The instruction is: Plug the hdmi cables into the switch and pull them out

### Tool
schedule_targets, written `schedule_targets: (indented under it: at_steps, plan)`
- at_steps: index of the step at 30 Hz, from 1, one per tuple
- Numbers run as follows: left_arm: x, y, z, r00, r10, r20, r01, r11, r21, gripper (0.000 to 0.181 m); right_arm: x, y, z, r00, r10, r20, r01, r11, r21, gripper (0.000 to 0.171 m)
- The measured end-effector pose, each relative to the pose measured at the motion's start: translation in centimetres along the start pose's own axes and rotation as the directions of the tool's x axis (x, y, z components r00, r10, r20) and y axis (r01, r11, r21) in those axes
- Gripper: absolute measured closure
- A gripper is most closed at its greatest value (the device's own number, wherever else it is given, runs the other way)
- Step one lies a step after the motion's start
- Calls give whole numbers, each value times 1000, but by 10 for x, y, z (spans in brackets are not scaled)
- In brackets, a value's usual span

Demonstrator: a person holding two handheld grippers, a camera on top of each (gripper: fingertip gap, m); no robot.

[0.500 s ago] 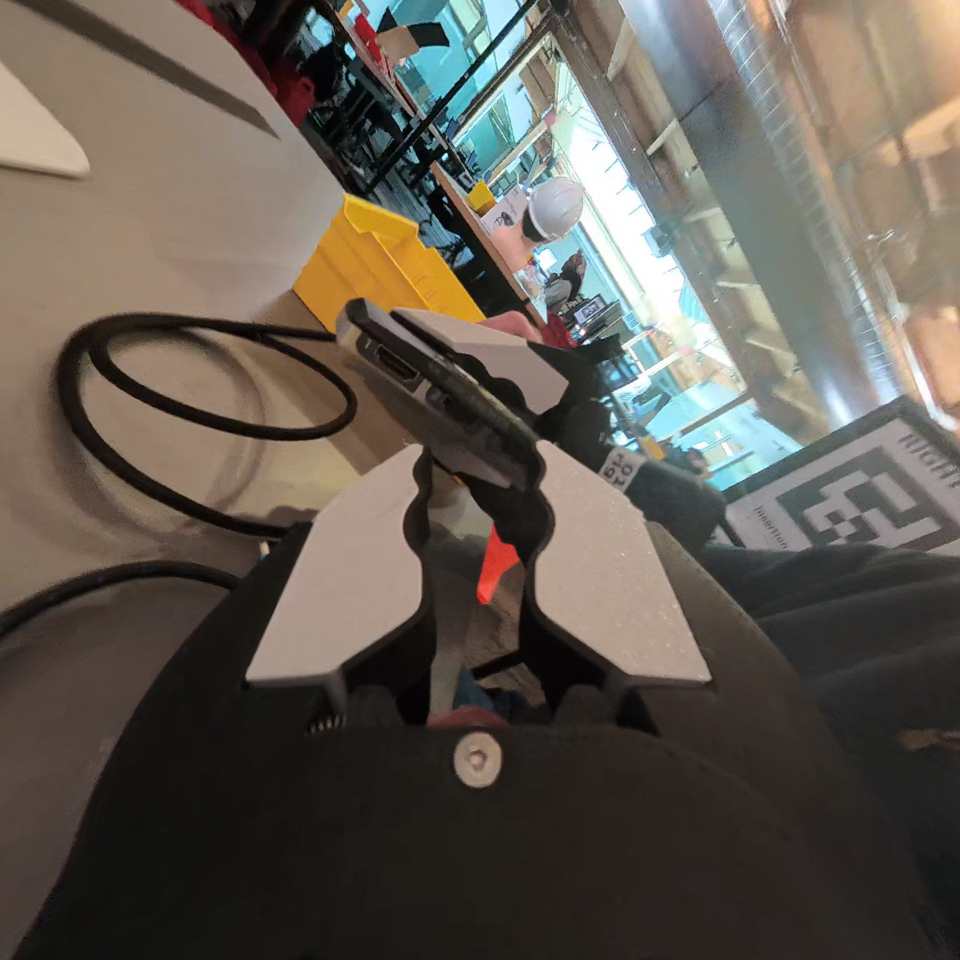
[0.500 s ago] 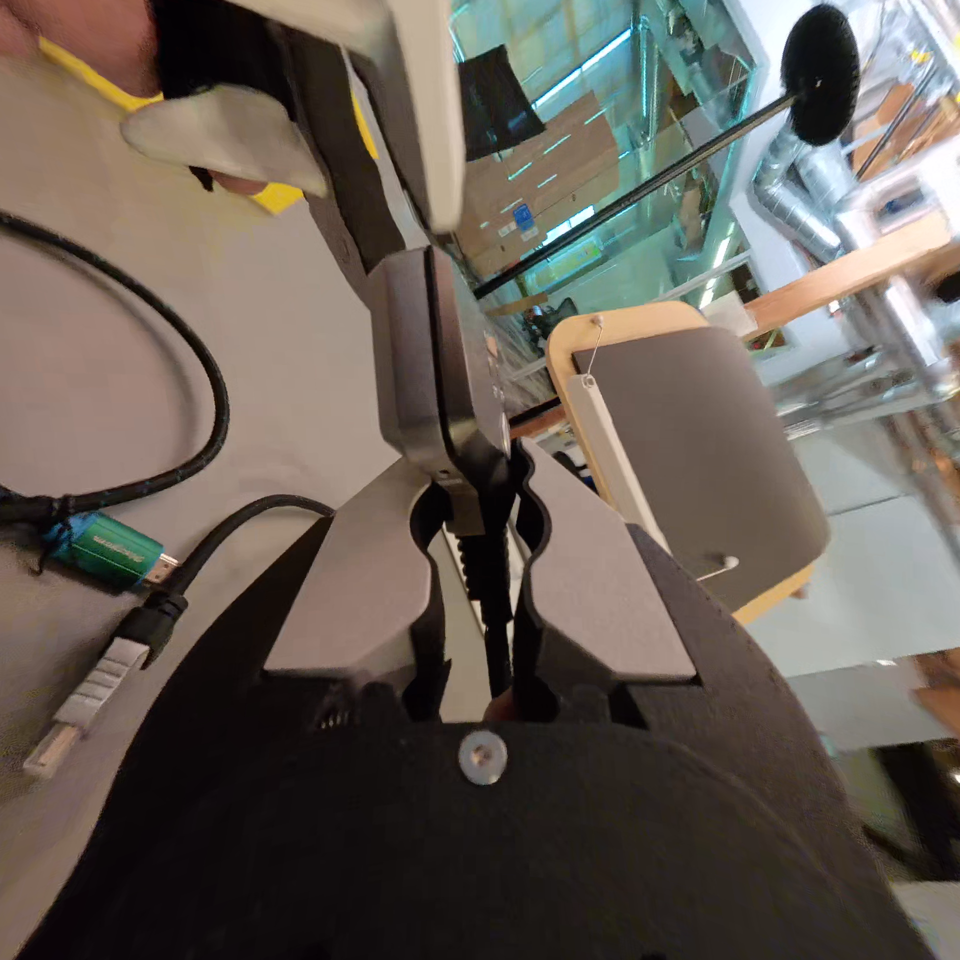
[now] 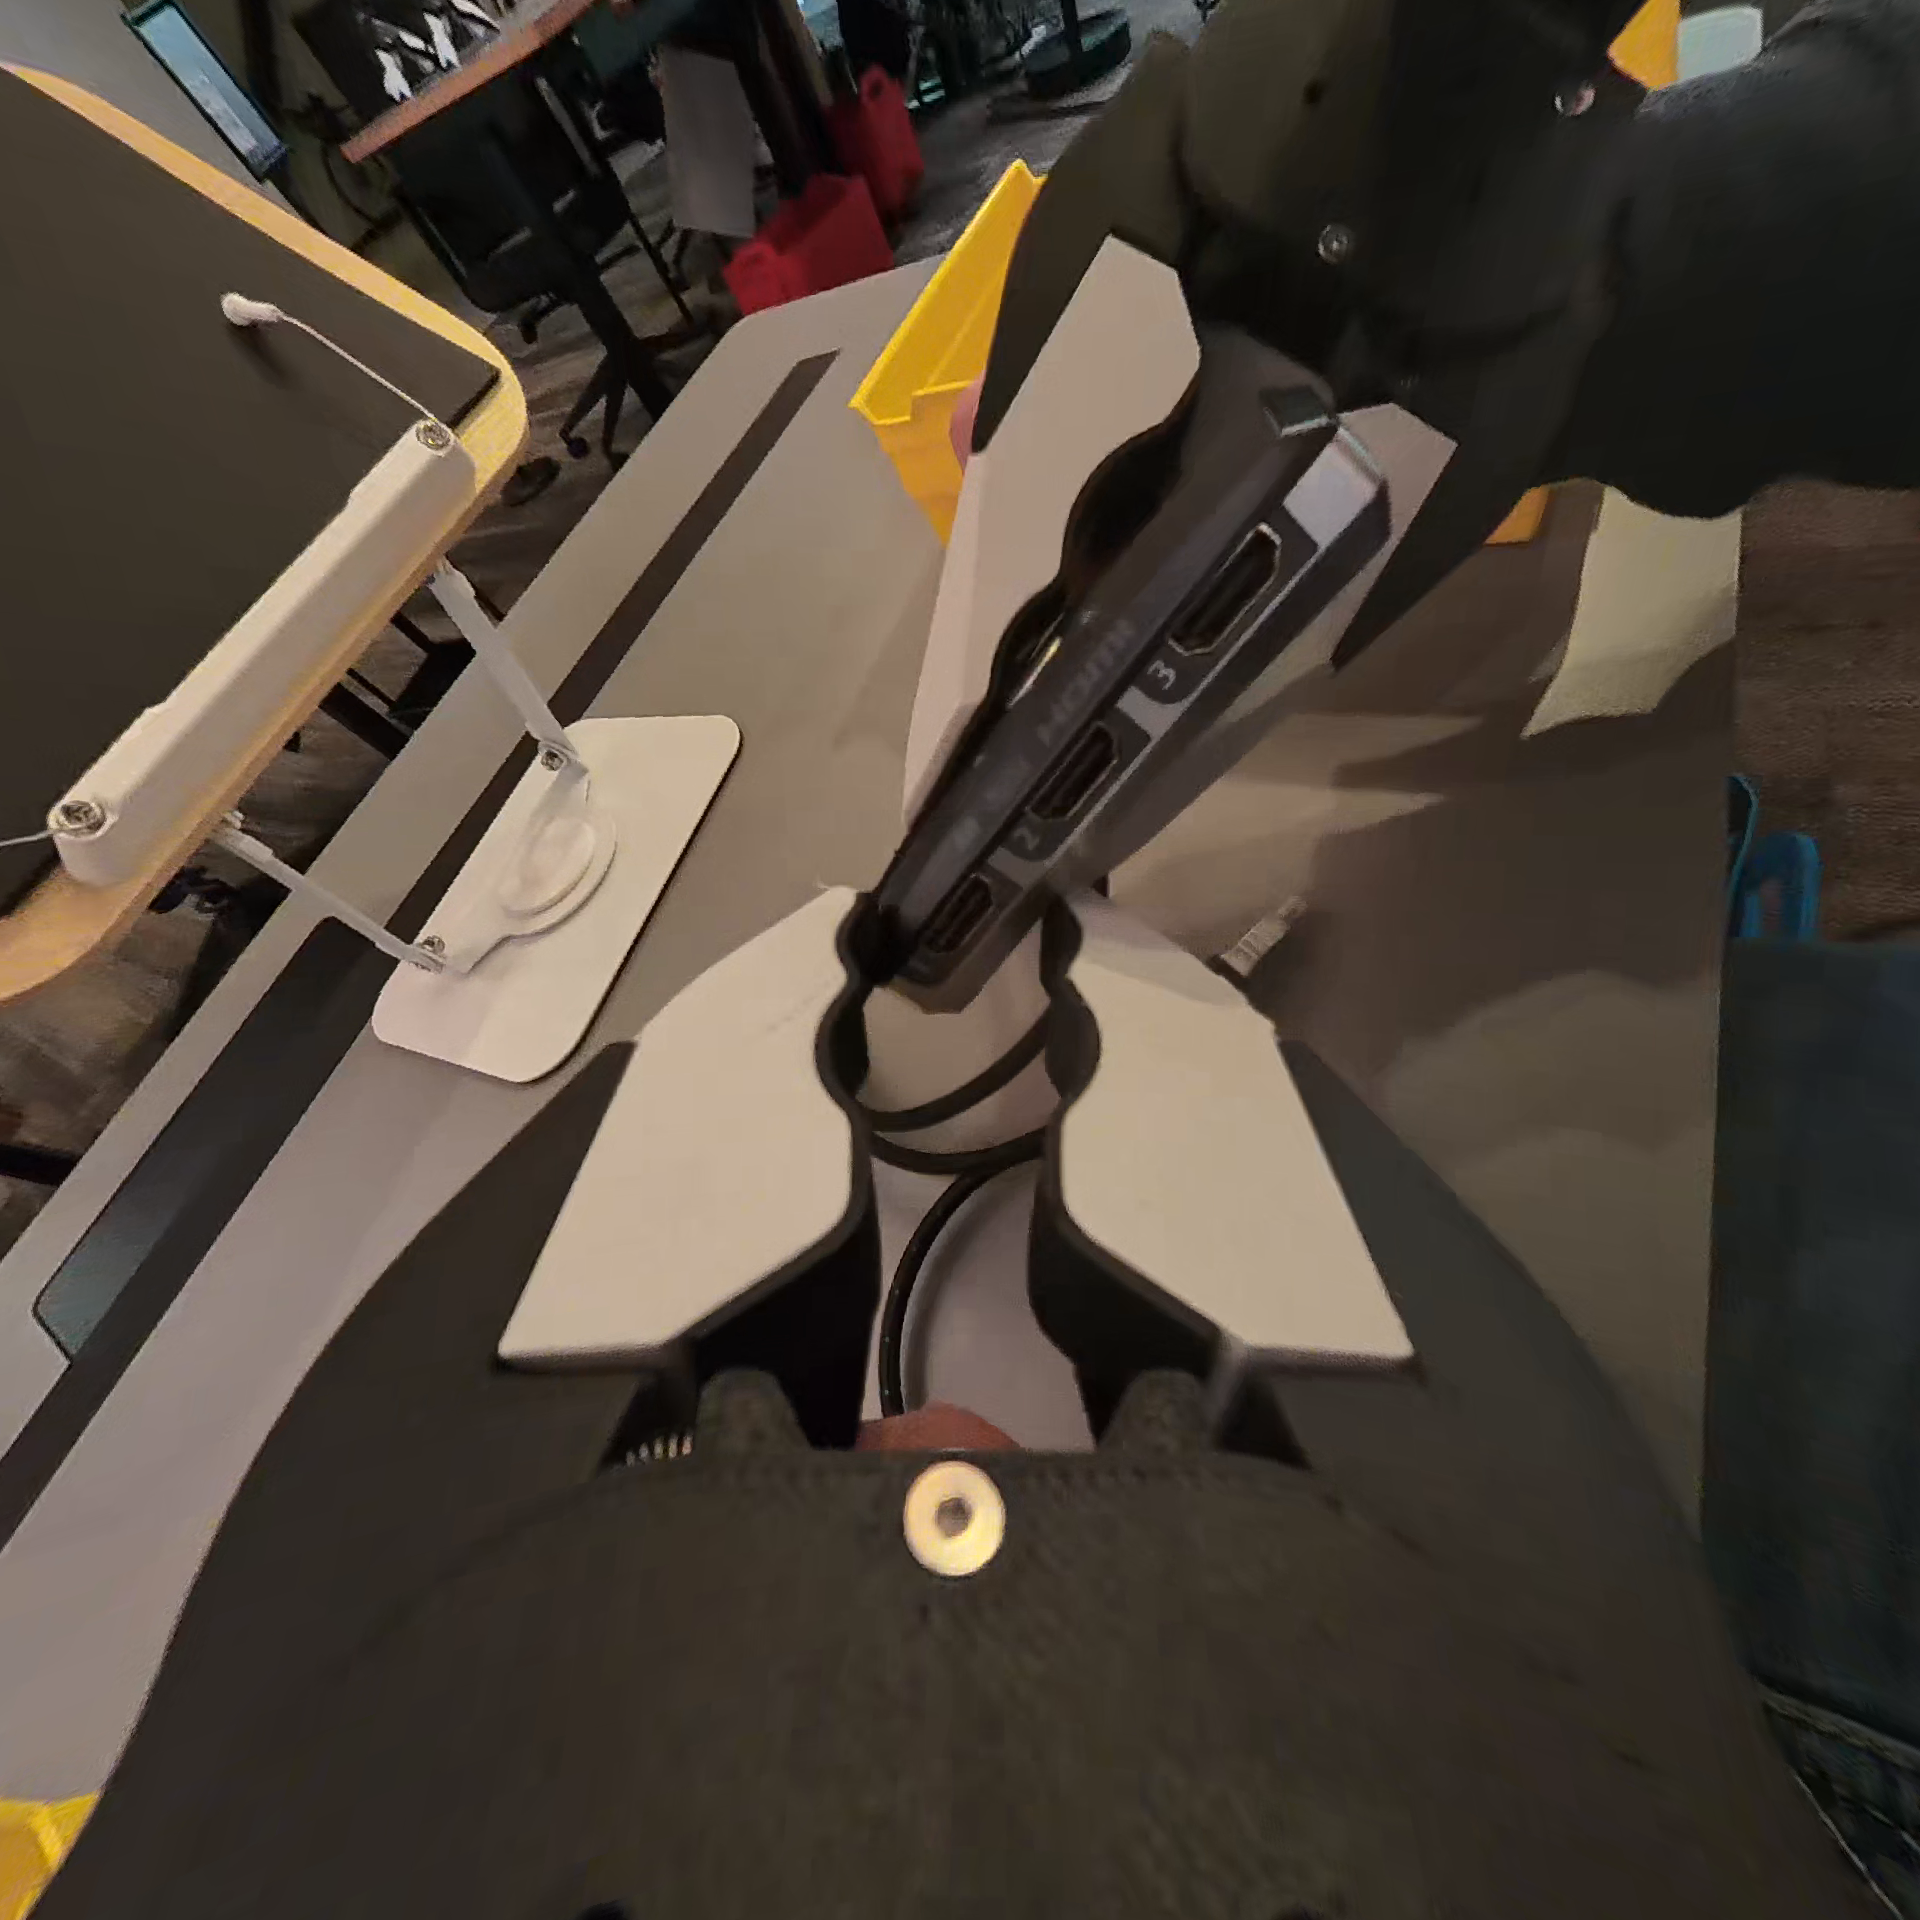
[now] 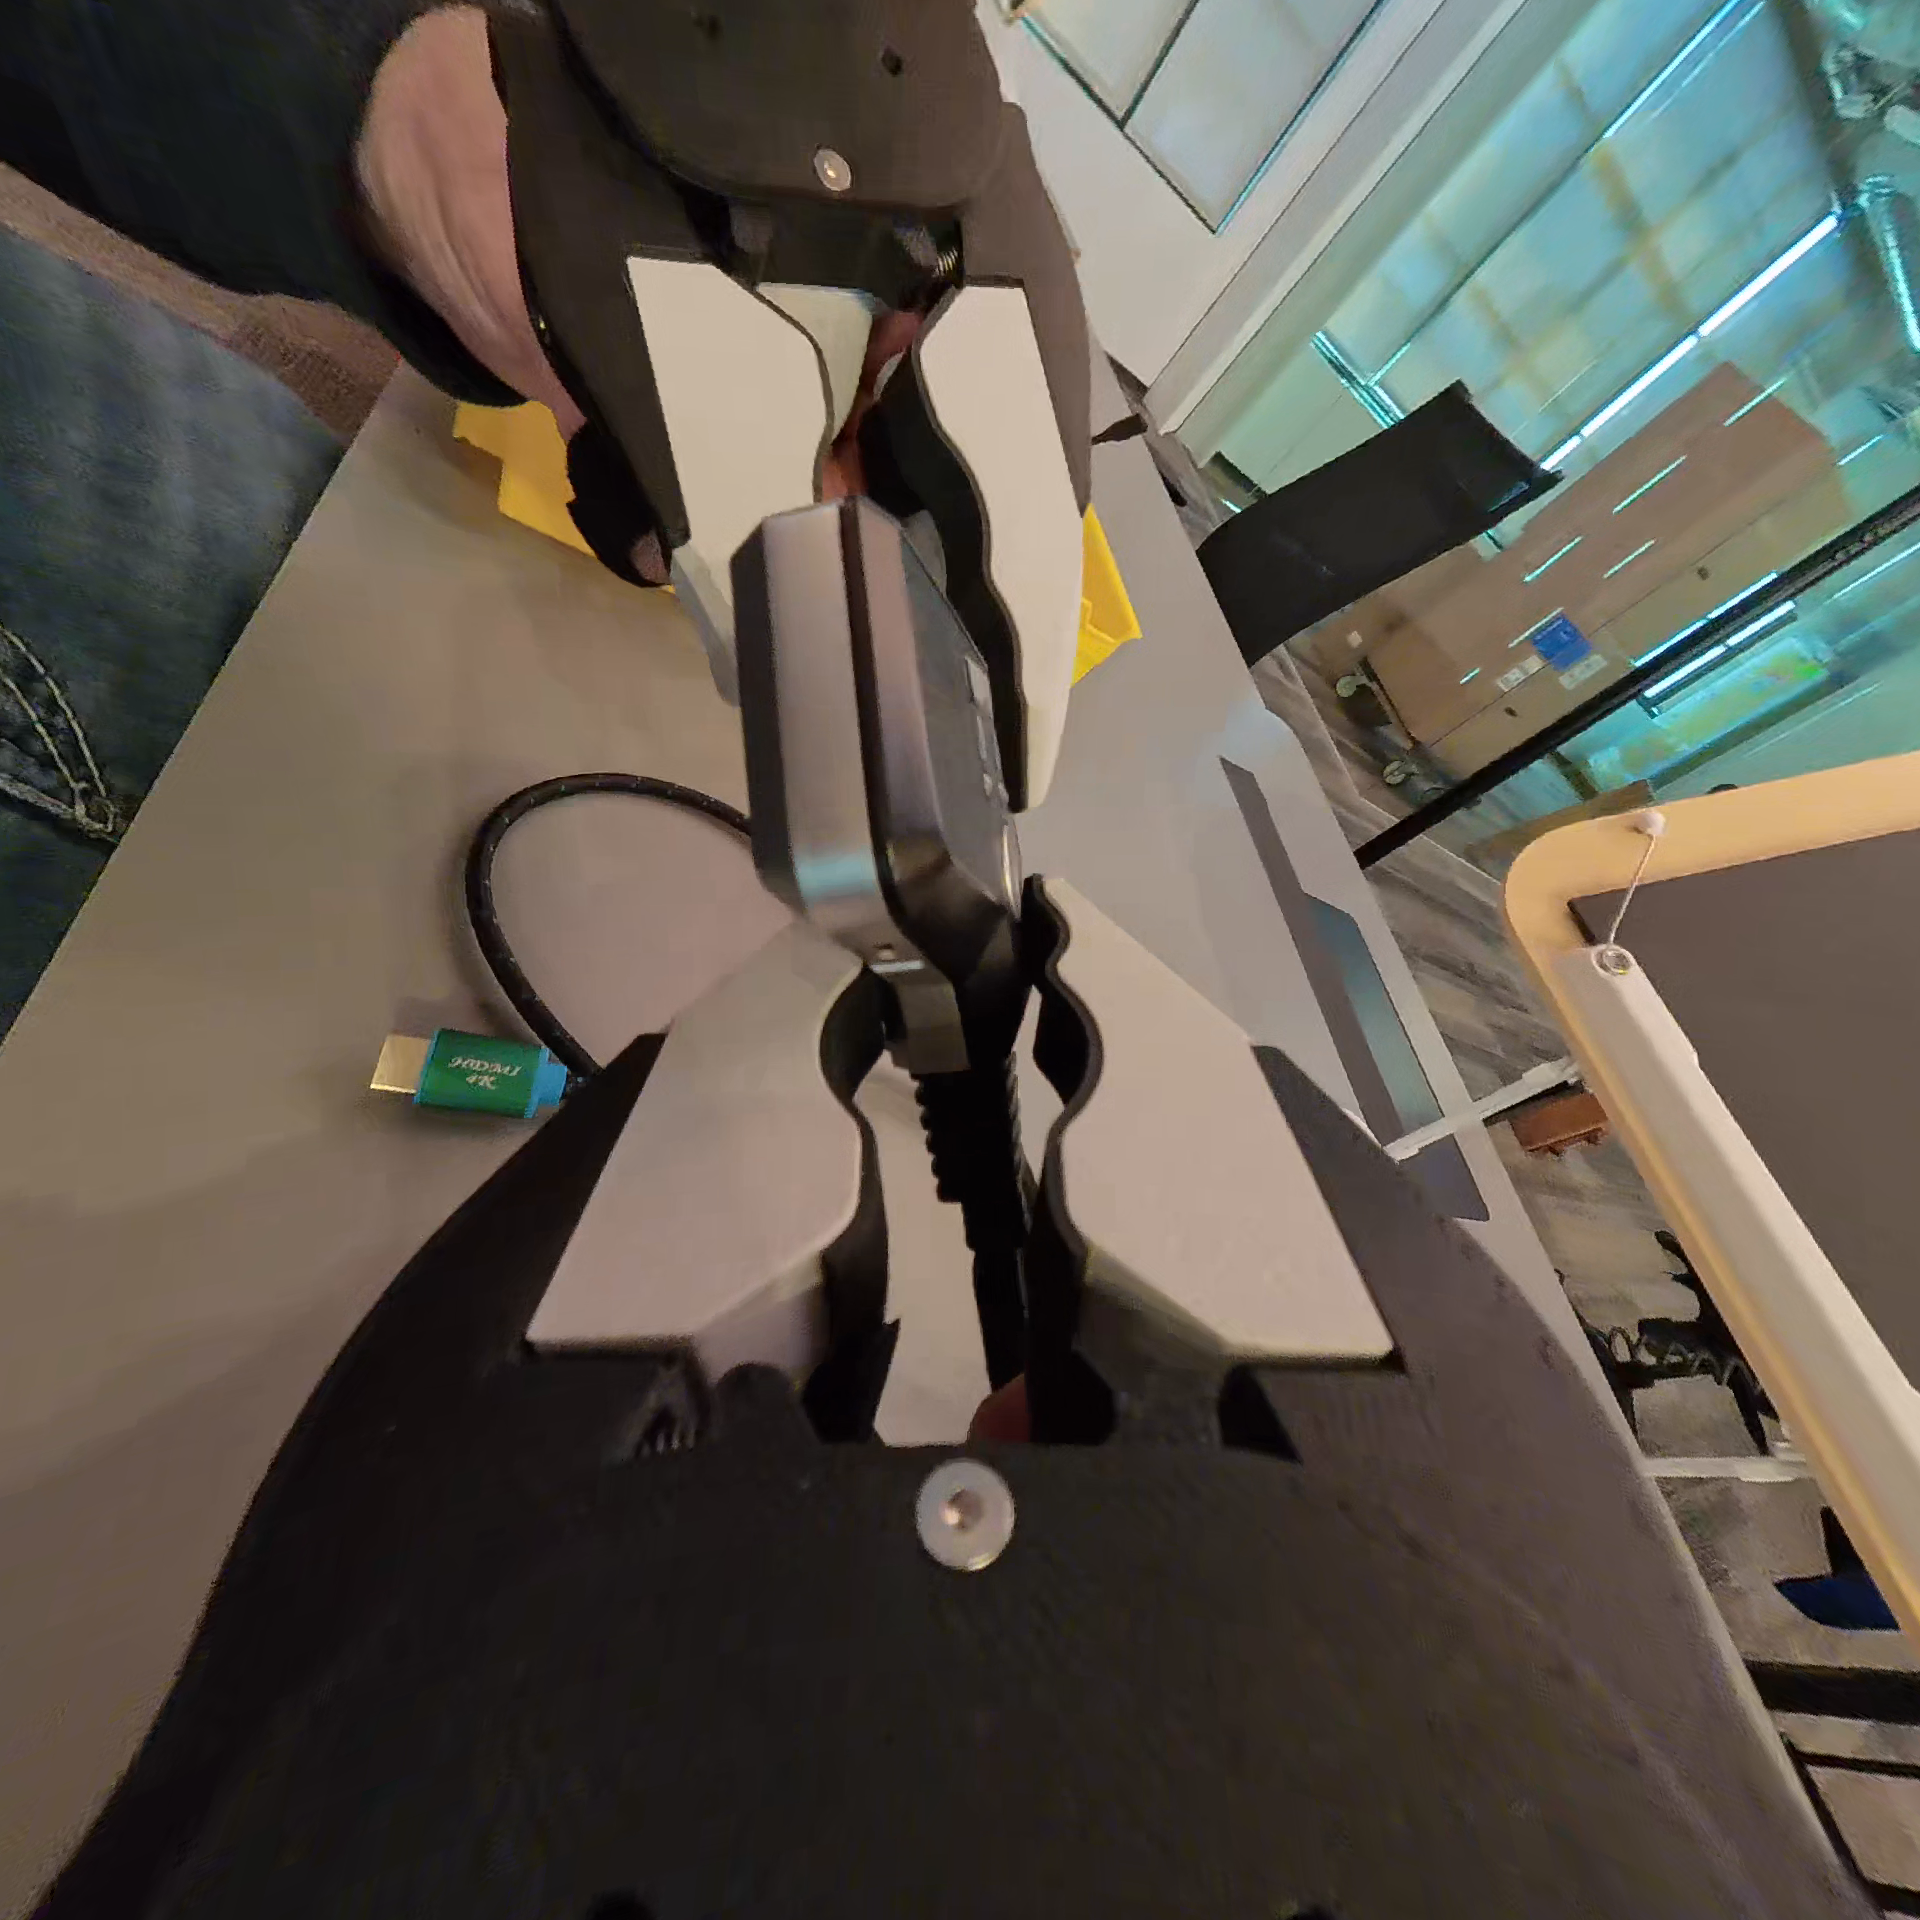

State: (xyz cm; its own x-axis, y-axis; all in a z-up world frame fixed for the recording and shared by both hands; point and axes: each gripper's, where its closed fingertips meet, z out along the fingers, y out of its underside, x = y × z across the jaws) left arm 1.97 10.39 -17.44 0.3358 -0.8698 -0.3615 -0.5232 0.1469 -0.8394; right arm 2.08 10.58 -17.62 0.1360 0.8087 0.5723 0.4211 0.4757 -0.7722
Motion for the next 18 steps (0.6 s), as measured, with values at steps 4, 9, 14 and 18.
schedule_targets:
  at_steps: [4,9,14,18]
  plan:
    - [-1,7,0,998,61,9,-60,996,-61,156,5,1,2,997,-51,-49,48,998,-45,145]
    - [-4,12,0,999,34,8,-33,995,-95,158,6,1,1,981,-172,-87,157,974,-161,134]
    - [-1,21,4,983,181,13,-174,959,-223,159,0,2,3,970,-238,-54,220,948,-229,134]
    - [0,22,6,975,223,9,-212,940,-267,159,-5,4,5,960,-279,-23,263,928,-265,151]
